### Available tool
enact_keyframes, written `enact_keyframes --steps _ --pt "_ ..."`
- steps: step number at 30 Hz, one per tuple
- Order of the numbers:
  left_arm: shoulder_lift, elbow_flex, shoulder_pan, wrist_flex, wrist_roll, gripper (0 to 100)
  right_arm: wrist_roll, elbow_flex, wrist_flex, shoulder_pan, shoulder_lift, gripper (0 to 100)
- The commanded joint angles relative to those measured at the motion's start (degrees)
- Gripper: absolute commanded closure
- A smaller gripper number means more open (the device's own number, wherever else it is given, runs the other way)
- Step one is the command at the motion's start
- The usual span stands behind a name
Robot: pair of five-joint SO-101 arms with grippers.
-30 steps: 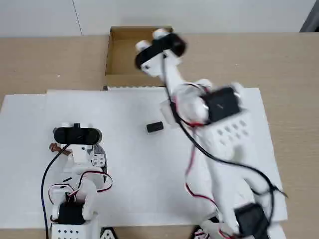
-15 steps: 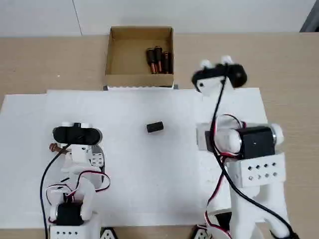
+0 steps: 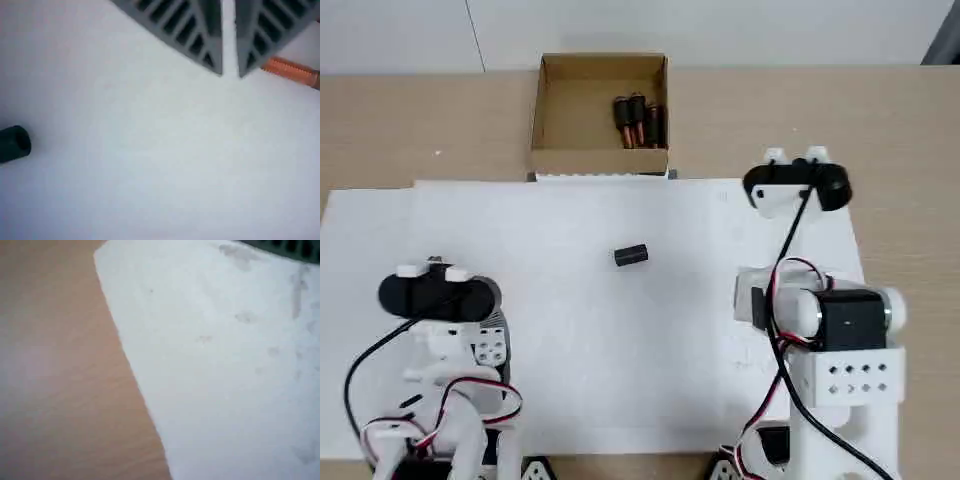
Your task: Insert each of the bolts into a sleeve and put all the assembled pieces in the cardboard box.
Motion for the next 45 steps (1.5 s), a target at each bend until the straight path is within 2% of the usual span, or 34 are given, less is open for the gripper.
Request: enact_keyframes --steps 1,7,12,15,19,22,26,30,37,45 --pt "7.82 -8.04 -0.44 0.18 4.48 99 -1.41 -0.35 -1.45 3.30 -0.92 99.5" --pt "28.13 -20.53 -0.53 0.18 14.42 99 -1.41 -0.35 -0.75 9.45 -1.19 99.5" --pt "40.53 -27.30 -0.79 0.00 18.99 99 -1.41 -0.35 -0.75 15.08 -1.27 99.5" --pt "45.80 -28.62 -4.84 -0.62 21.10 99 -1.41 -0.35 -0.75 17.89 -1.27 99.5" --pt "53.10 -28.53 -13.63 -3.60 22.95 99 -1.41 -0.35 -0.75 20.35 -1.27 99.5" --pt "58.64 -28.62 -18.46 -3.96 23.65 99 -1.41 -0.35 -0.75 21.32 -1.27 99.5" --pt "63.91 -28.62 -21.54 -3.78 25.85 99 -1.41 -0.35 -0.66 21.58 -1.27 99.5" --pt "68.48 -28.62 -21.98 -4.22 26.20 99 -1.41 -0.35 -0.66 21.58 -1.27 99.5" --pt "77.89 -28.70 -21.89 -7.47 31.21 99 -1.41 -0.35 -0.75 21.58 -1.27 99.5" --pt "86.07 -33.80 -21.98 -7.47 31.74 99 -1.41 -0.35 -1.10 21.58 -1.27 99.5"
